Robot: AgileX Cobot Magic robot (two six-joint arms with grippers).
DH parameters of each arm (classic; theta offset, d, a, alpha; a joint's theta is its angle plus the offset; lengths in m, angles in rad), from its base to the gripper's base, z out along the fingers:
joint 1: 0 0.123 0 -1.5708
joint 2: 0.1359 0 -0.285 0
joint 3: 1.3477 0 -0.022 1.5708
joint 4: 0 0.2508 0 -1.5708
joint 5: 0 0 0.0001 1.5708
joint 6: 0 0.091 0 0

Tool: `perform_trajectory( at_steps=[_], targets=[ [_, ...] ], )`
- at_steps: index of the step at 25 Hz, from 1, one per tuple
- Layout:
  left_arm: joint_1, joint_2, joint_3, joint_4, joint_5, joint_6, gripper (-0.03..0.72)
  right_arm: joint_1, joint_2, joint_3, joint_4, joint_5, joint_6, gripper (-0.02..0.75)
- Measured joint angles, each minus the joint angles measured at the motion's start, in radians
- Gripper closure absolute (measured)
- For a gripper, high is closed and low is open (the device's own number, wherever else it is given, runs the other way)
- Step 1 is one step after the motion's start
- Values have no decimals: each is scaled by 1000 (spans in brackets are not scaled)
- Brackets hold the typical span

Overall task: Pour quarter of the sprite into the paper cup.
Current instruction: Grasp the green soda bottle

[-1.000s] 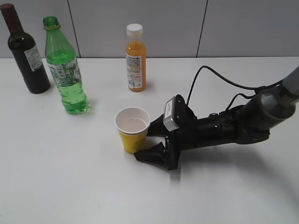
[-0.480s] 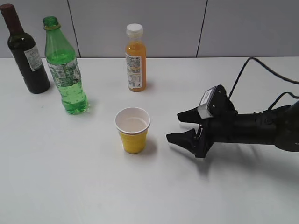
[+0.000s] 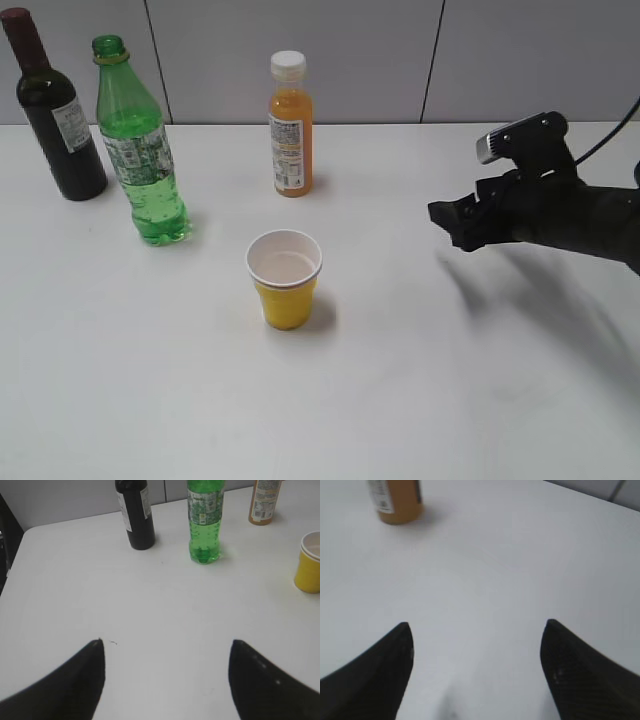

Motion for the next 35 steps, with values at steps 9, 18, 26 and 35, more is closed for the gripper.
perform_trajectory(
  at_steps=[9, 18, 26, 35],
  targets=[
    [0, 0, 0, 0, 0, 0, 104, 0, -104, -66, 211, 500, -154, 144],
    [0, 0, 0, 0, 0, 0, 104, 0, -236, -243, 275, 1105, -157, 145],
    [0, 0, 0, 0, 0, 0, 104, 0, -406, -247, 446, 1432, -245, 146],
    [0, 0, 0, 0, 0, 0, 104, -58, -665, -126, 520, 1449, -272, 146]
  ],
)
